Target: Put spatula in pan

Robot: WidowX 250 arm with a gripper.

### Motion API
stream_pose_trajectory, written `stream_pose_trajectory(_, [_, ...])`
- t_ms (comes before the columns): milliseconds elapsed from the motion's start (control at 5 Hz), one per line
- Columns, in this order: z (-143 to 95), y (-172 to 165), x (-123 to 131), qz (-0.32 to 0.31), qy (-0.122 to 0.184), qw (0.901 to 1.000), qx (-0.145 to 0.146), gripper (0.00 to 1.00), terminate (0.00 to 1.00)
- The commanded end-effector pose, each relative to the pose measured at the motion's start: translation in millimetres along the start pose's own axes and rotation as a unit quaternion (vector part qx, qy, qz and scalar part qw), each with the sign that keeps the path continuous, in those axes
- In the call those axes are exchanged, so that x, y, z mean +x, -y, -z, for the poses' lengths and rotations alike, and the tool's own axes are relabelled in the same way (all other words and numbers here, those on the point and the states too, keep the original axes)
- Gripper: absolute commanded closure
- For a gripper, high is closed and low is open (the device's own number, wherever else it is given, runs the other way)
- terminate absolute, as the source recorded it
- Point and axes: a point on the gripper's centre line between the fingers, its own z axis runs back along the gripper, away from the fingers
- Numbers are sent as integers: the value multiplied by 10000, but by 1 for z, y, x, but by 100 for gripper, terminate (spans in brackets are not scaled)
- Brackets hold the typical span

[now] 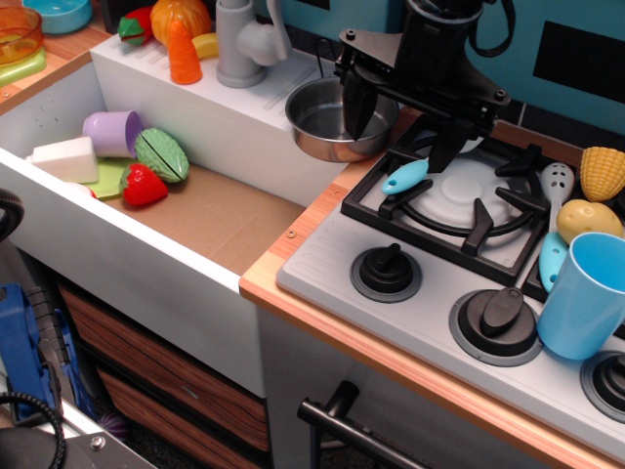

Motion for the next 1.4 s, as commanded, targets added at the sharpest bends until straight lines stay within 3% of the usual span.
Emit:
stream_pose_trajectory(0, [0, 0, 0, 0, 0, 10000, 0, 0, 0])
stream_pose_trajectory(200, [4, 3, 13, 590, 143, 9982, -1, 0, 0])
stream_pose_trajectory(400, [10, 11, 22, 792, 315, 9963, 56, 0, 0])
stream_pose_trajectory(800, [31, 6, 23, 984, 506, 9938, -121, 0, 0])
stream_pose_trajectory(1200, [41, 4, 48, 980, 581, 9926, -424, 0, 0])
